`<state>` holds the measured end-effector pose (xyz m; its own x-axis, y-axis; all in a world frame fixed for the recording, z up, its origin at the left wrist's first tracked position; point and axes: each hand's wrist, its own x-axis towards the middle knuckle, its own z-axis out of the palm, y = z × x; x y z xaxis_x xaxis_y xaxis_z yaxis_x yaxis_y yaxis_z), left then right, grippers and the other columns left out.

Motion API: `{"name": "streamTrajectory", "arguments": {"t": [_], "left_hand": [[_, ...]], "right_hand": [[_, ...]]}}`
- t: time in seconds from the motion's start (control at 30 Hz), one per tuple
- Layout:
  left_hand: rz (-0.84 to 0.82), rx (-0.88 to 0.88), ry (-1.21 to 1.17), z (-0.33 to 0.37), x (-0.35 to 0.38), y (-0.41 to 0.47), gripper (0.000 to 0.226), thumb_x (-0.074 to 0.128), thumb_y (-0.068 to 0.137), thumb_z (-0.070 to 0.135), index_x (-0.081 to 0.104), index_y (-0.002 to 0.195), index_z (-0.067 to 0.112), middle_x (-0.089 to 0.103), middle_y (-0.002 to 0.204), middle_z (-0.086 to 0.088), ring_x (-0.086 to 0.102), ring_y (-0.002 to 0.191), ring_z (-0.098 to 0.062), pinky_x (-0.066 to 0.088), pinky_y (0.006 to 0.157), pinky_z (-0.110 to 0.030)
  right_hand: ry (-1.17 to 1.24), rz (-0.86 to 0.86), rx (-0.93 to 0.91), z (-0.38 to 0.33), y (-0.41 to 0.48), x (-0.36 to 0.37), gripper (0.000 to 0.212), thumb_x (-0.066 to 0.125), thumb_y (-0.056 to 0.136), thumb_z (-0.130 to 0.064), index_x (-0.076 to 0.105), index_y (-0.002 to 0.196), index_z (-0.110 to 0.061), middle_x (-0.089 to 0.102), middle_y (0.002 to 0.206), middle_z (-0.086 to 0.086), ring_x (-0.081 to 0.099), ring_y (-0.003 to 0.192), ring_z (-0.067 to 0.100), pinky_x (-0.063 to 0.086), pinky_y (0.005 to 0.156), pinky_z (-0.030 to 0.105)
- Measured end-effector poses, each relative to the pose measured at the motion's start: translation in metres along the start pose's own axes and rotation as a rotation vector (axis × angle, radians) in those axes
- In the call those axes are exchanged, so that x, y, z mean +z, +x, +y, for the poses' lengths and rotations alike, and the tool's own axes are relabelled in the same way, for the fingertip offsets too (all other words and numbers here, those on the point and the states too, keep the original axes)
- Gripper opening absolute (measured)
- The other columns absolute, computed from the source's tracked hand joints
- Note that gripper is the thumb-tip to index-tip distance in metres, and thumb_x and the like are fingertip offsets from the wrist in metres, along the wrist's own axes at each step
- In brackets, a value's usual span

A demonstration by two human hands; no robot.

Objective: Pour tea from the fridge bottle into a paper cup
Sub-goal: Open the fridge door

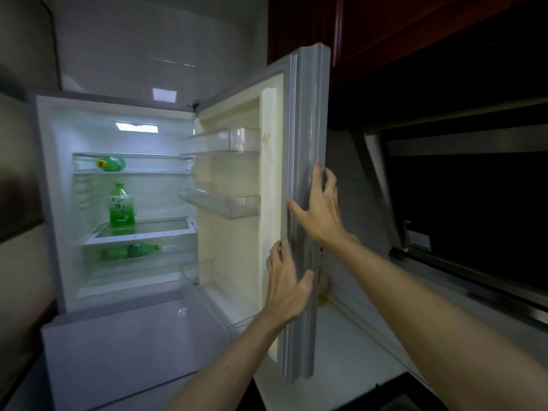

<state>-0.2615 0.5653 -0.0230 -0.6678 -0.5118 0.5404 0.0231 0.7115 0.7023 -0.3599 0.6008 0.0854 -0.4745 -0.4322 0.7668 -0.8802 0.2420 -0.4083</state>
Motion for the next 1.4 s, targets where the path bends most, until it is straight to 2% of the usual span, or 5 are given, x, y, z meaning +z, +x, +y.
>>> {"name": "streamTrajectory", "arguments": {"t": [0.3,0.4,0.63,0.97,1.4], "left_hand": [[-0.150,0.048,0.002,-0.002,0.022,0.026,0.081,0.045,0.091,0.032,0.001,0.155,0.012,-0.006,0.163,-0.007,-0.003,0.150,-0.021,0.000,0.121,-0.033],[-0.188,0.045,-0.015,-0.001,0.027,0.032,0.089,0.038,0.080,0.040,0.001,0.155,0.012,-0.008,0.163,-0.007,-0.003,0.150,-0.023,0.001,0.120,-0.035],[-0.256,0.064,0.026,-0.004,0.040,0.050,0.079,0.049,0.094,0.025,0.002,0.155,0.010,-0.018,0.161,-0.008,-0.005,0.149,-0.029,0.006,0.119,-0.036],[-0.290,0.097,0.044,-0.007,0.048,0.064,0.072,0.049,0.093,0.026,0.014,0.154,0.008,-0.012,0.161,-0.008,0.002,0.149,-0.029,0.013,0.119,-0.036],[-0.327,0.067,0.076,-0.004,0.060,0.078,0.075,0.048,0.093,0.031,0.011,0.154,0.007,-0.007,0.162,-0.009,0.003,0.148,-0.031,0.015,0.120,-0.042]], "right_hand": [[-0.011,-0.020,0.107,0.032,0.019,-0.001,0.093,0.062,0.094,-0.024,-0.007,0.155,-0.031,-0.009,0.160,0.011,0.006,0.147,0.036,0.020,0.119,0.052],[-0.012,-0.032,0.121,0.040,0.023,-0.002,0.093,0.061,0.094,-0.024,-0.008,0.155,-0.031,-0.010,0.160,0.011,0.006,0.147,0.036,0.020,0.119,0.052],[0.009,-0.049,0.157,0.054,0.033,-0.002,0.095,0.062,0.092,-0.023,-0.010,0.153,-0.035,-0.012,0.162,0.007,0.003,0.150,0.035,0.019,0.118,0.057],[-0.026,-0.089,0.169,0.066,0.040,-0.004,0.096,0.060,0.094,-0.023,-0.016,0.153,-0.031,-0.014,0.162,0.010,0.003,0.149,0.036,0.019,0.118,0.059],[-0.025,-0.124,0.161,0.082,0.047,-0.005,0.096,0.058,0.095,-0.021,-0.019,0.152,-0.031,-0.020,0.162,0.009,-0.002,0.150,0.031,0.011,0.119,0.052]]}}
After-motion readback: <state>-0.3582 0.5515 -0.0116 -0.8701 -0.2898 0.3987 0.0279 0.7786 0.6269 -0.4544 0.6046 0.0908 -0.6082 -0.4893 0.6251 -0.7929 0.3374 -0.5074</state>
